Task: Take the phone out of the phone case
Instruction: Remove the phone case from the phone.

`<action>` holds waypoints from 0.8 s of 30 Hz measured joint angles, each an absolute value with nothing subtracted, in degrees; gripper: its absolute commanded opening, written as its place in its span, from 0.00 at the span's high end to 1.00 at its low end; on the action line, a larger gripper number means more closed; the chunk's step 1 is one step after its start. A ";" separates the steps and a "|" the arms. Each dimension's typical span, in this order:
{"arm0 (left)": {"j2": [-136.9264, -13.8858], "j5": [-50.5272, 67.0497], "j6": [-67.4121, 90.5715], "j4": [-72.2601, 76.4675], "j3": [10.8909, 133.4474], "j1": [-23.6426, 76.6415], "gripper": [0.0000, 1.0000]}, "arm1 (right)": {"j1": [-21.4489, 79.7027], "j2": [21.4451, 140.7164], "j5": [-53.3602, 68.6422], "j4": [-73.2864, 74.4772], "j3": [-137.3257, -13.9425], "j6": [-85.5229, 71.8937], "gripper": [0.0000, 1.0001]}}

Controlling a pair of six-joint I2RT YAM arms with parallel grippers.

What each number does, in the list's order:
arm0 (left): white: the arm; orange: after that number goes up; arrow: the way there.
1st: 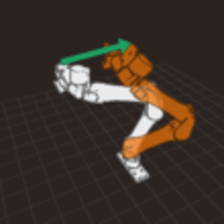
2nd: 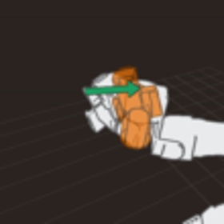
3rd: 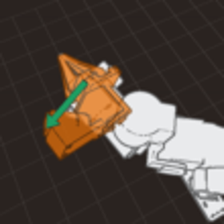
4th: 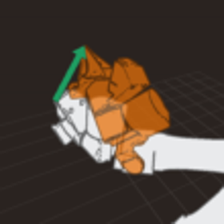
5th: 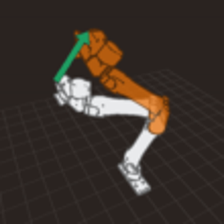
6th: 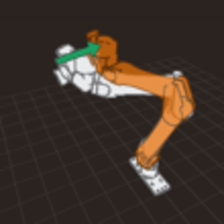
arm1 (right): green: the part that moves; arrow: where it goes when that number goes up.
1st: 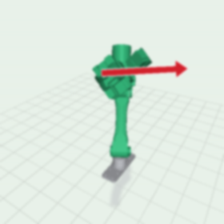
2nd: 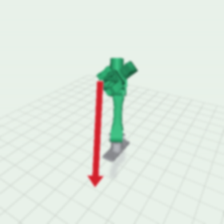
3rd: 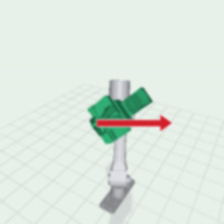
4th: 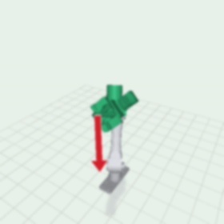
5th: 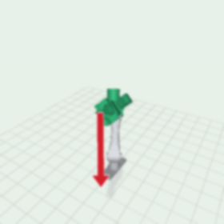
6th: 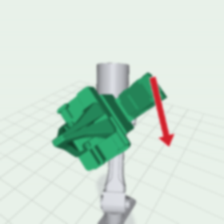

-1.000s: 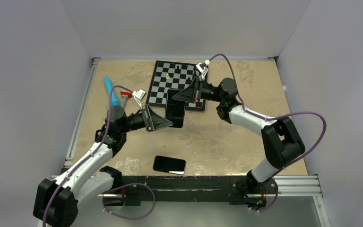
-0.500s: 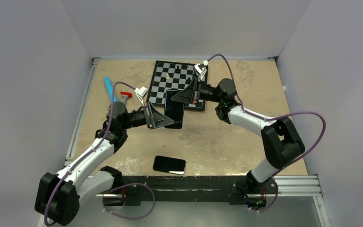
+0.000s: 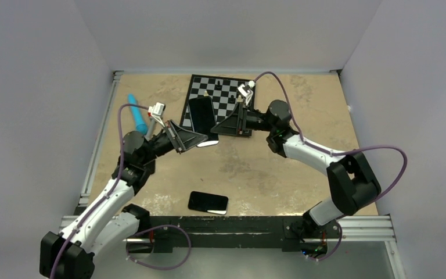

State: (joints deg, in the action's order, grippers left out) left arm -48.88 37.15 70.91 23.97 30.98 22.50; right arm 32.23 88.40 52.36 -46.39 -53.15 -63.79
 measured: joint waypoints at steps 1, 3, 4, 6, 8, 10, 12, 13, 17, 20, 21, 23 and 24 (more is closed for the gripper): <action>-47.79 35.73 71.20 23.53 30.96 22.50 1.00 | 31.73 87.57 52.14 -46.50 -52.10 -63.86 0.28; -45.69 32.99 71.88 22.59 30.70 22.50 1.00 | 30.83 85.91 51.66 -47.24 -50.15 -64.10 0.28; -44.60 31.48 72.42 22.09 30.41 22.50 1.00 | 30.48 85.03 51.13 -47.75 -49.25 -64.23 0.28; -42.92 28.27 73.93 21.08 29.93 22.50 1.00 | 30.13 83.74 49.52 -49.32 -47.59 -64.93 0.31; -41.93 25.19 75.85 21.10 29.32 22.50 1.00 | 30.26 83.13 47.51 -52.47 -45.50 -66.26 0.38; -41.52 22.87 77.80 21.37 28.71 22.50 1.00 | 30.61 83.48 46.02 -55.53 -43.83 -68.42 0.43; -41.45 20.67 80.09 21.98 27.92 22.50 1.00 | 31.29 85.01 44.64 -59.51 -42.63 -71.07 0.49; -41.47 19.94 80.90 22.33 27.55 22.50 1.00 | 31.75 86.15 44.10 -61.45 -42.39 -72.44 0.51; -41.45 17.52 84.25 23.62 26.06 22.50 1.00 | 34.13 90.83 42.33 -68.47 -42.35 -77.03 0.54; -41.23 16.51 85.82 24.25 25.36 22.50 1.00 | 36.40 93.30 40.77 -71.81 -42.41 -79.15 0.56; -41.19 16.27 86.17 24.38 25.34 22.50 1.00 | 37.06 93.76 40.14 -72.44 -42.41 -79.53 0.57; -40.99 16.01 86.65 24.91 25.34 22.50 1.00 | 38.24 94.59 39.48 -73.65 -42.83 -80.05 0.60; -40.93 16.01 86.94 25.23 25.30 22.50 1.00 | 38.65 94.98 39.13 -74.02 -43.20 -80.25 0.62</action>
State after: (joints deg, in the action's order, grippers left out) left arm -40.93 16.01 86.94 25.23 25.30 22.50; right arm 38.65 94.98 39.13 -74.02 -43.20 -80.25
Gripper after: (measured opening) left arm 0.114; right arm 0.434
